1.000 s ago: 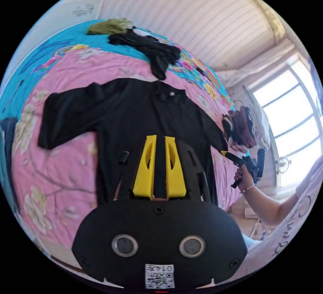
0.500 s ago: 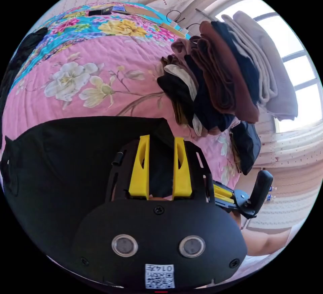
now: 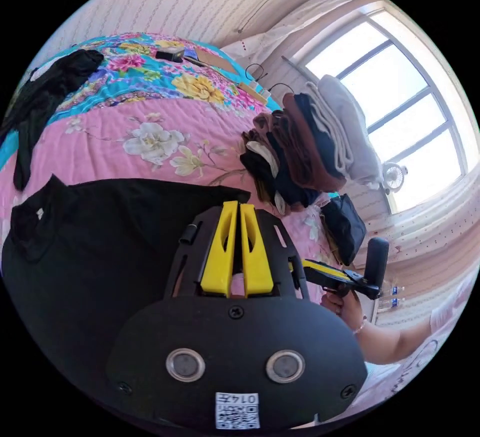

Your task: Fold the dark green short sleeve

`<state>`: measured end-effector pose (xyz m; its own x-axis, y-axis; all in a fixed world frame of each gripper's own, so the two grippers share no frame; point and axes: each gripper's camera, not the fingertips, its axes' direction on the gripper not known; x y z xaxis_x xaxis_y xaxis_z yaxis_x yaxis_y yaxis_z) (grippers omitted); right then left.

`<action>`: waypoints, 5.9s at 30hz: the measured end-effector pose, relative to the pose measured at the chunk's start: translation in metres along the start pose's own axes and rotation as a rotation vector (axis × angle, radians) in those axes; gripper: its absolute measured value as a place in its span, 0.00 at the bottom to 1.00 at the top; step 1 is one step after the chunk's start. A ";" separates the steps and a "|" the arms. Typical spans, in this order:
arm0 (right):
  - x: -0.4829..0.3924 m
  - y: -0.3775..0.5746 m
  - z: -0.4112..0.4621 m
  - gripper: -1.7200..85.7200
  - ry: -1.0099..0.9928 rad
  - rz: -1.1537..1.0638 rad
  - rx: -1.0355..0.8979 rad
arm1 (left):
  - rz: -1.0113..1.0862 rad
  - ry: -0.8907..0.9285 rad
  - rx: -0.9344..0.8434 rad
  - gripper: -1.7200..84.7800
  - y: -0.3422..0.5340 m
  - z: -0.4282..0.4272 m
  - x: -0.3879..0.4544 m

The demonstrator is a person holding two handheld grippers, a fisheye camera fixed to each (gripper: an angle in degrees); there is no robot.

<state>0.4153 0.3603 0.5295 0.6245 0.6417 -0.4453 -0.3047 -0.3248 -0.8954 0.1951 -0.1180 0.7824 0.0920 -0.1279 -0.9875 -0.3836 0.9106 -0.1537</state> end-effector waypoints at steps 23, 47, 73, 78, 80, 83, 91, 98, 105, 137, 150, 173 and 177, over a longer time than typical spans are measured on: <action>-0.141 0.069 0.157 0.03 -0.017 -0.439 -0.614 | -0.563 -0.208 0.025 0.03 0.169 -0.206 -0.201; -0.477 0.016 0.410 0.06 -0.352 -0.861 -0.750 | -1.050 -0.364 0.629 0.13 0.299 -0.542 -0.367; -0.398 -0.099 0.344 0.01 -0.402 -0.673 -0.547 | -0.353 -0.235 0.619 0.01 0.216 -0.549 -0.148; -0.303 -0.105 0.294 0.02 -0.283 -0.538 -0.498 | -0.303 -0.230 0.461 0.01 0.194 -0.458 -0.101; -0.280 -0.102 0.289 0.02 -0.248 -0.506 -0.507 | -0.291 -0.210 0.396 0.01 0.192 -0.432 -0.094; -0.252 -0.099 0.283 0.02 -0.232 -0.464 -0.510 | -0.328 -0.224 0.315 0.03 0.195 -0.402 -0.090; -0.216 -0.091 0.254 0.04 -0.157 -0.431 -0.493 | -0.270 -0.114 0.159 0.09 0.196 -0.364 -0.075; -0.250 -0.078 0.263 0.08 -0.074 -0.644 -0.480 | -0.236 -0.191 0.125 0.09 0.170 -0.322 -0.072; -0.236 -0.051 0.273 0.03 0.083 -0.776 -0.597 | -0.228 -0.188 -0.030 0.02 0.167 -0.280 -0.070; -0.055 -0.160 0.154 0.02 -0.017 -0.189 -0.223 | -0.410 -0.293 0.116 0.01 -0.020 -0.390 -0.229; -0.066 -0.015 0.003 0.02 -0.184 -0.534 -0.195 | -0.146 -0.281 0.233 0.01 0.149 -0.526 -0.050; 0.011 0.271 -0.055 0.02 0.052 -0.339 -0.463 | -0.545 -0.172 0.145 0.03 0.428 -0.536 0.007; 0.014 0.279 -0.060 0.02 0.165 -0.314 -0.479 | -0.598 -0.242 0.156 0.07 0.445 -0.560 0.009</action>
<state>0.3818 0.2370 0.2737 0.7477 0.6534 -0.1186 0.2468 -0.4392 -0.8638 -0.4898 0.0661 0.6858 0.4585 -0.5538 -0.6951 -0.0663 0.7586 -0.6482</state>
